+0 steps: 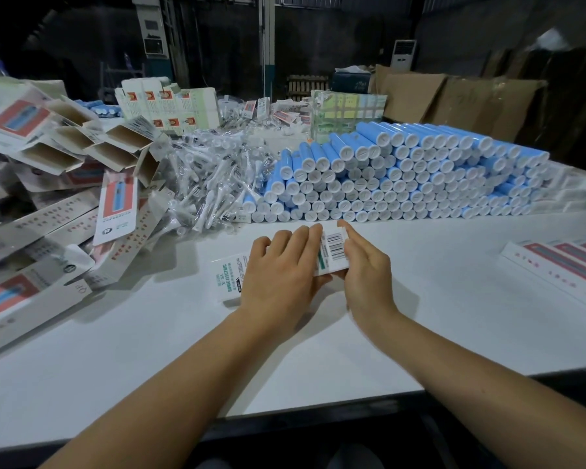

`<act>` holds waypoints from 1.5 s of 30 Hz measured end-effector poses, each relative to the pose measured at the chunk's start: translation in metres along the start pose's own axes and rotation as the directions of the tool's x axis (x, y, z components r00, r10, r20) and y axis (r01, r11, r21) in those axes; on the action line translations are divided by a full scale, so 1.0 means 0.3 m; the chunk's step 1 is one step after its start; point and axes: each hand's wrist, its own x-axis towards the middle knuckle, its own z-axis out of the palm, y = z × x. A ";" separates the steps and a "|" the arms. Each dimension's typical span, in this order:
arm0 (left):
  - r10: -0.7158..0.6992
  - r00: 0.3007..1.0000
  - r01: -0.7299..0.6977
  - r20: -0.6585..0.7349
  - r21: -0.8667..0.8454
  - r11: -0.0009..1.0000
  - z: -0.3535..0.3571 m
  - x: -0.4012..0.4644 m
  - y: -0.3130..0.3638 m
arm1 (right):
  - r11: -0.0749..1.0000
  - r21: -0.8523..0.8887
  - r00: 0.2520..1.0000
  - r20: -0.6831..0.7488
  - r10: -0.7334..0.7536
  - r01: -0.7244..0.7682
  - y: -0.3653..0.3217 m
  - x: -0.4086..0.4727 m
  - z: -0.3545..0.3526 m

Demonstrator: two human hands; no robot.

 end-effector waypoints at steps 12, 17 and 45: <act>-0.133 0.991 0.131 0.034 0.053 0.990 -0.011 0.018 -0.007 | 0.942 -0.304 0.986 -0.041 -0.164 0.144 -0.018 -0.012 0.001; -0.111 0.993 0.109 0.033 0.081 0.991 -0.009 0.021 -0.012 | 0.822 -0.475 0.941 0.037 -0.336 0.313 -0.021 -0.027 0.008; -0.110 0.988 0.101 -0.111 -0.083 0.991 -0.017 0.035 -0.012 | 0.985 -0.093 0.975 0.182 -0.127 0.146 -0.019 -0.026 0.008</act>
